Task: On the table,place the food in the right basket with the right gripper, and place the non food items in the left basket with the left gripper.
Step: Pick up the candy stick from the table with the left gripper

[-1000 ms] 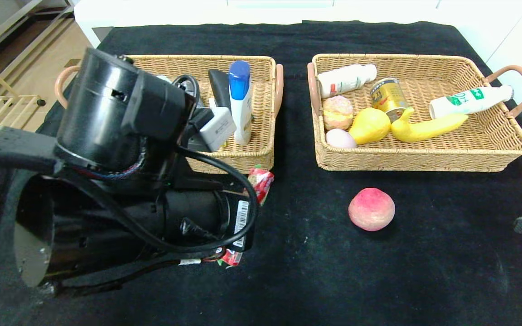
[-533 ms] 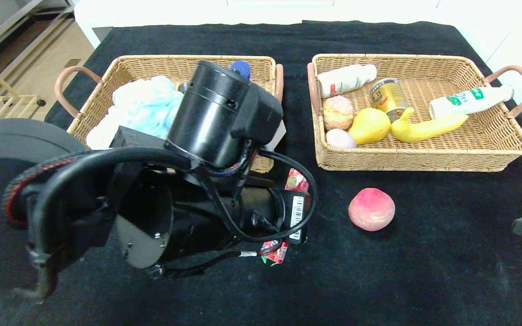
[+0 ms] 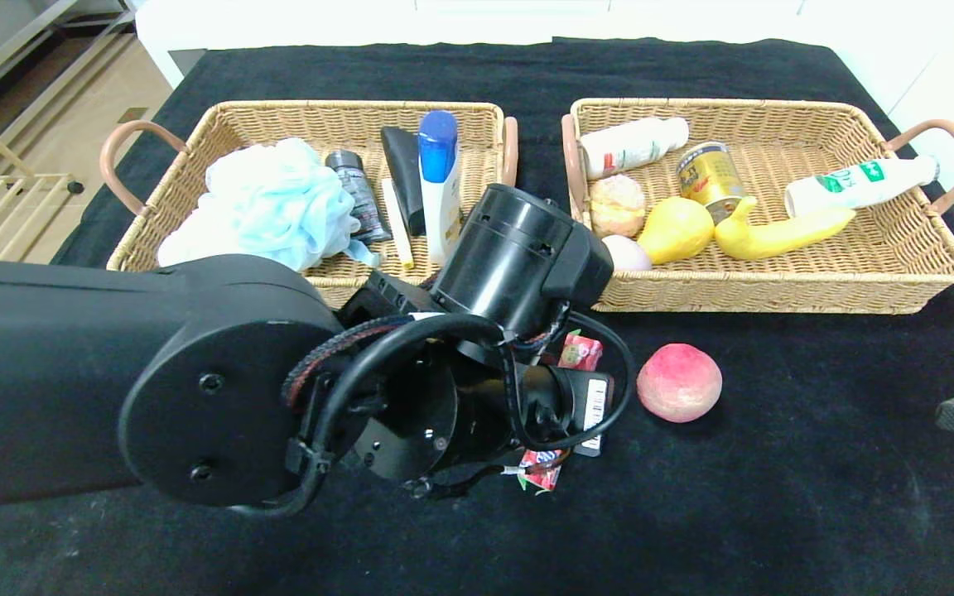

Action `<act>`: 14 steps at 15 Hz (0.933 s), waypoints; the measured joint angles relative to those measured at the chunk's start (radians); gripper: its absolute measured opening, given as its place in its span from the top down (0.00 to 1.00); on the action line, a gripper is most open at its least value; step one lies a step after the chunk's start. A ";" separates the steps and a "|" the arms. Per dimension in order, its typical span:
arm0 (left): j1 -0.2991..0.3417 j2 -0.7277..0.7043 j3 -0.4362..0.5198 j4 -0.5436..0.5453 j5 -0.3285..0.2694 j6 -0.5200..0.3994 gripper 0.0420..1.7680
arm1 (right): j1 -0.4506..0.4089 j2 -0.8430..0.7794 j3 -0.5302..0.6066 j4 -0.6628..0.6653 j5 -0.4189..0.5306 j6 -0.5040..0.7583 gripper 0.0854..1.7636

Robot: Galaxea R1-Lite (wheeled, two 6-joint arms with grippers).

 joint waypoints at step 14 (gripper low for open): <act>0.007 0.090 -0.086 -0.001 0.007 0.003 0.84 | 0.000 -0.004 -0.003 -0.003 -0.001 -0.001 0.03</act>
